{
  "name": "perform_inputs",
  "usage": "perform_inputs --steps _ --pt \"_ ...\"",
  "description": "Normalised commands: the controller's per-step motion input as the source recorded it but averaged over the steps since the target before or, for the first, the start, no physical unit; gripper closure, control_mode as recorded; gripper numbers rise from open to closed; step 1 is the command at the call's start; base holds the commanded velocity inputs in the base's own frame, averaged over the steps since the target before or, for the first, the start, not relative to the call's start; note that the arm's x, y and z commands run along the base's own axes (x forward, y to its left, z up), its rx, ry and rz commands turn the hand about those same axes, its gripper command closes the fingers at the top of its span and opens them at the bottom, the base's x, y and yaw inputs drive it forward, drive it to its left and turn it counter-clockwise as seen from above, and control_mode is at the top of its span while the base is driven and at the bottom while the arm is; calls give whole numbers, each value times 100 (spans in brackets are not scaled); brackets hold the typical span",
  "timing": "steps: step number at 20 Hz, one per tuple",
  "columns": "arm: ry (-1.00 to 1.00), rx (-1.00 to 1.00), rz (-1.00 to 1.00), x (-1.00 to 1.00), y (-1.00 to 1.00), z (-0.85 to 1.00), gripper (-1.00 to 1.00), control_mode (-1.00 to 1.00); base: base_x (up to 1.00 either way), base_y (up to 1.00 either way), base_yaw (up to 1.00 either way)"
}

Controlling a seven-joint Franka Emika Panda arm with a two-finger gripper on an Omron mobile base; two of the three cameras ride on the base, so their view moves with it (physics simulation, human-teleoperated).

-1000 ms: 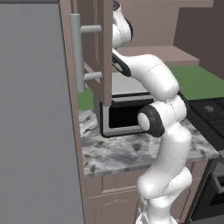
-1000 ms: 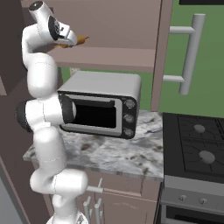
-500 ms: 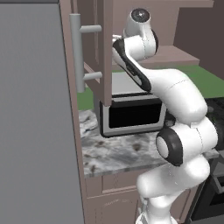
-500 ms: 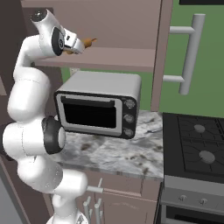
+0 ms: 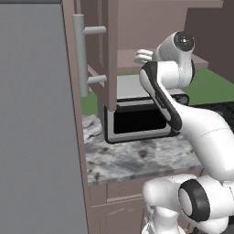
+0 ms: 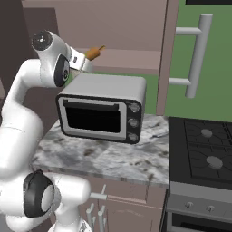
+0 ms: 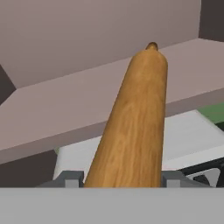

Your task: Open the cabinet, retrieve the rolling pin, and place it next to the meat on the cutting board to prepare for tenderizing.

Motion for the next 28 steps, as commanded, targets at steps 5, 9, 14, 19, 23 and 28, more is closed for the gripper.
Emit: perform_inputs --steps 5,9,14,19,23,28 --pt "-1 1 2 -95 -27 10 100 -100 0 0 0" --pt "-1 0 5 -94 -20 17 100 -100 0 0 0" --pt "0 0 5 -89 -8 15 100 -100 0 0 0" --pt "0 0 0 -28 14 1 100 -100 0 0 0" --pt "0 0 0 0 1 0 100 -100 0 0 0" --pt "0 0 0 -1 0 0 100 -100 0 0 0"
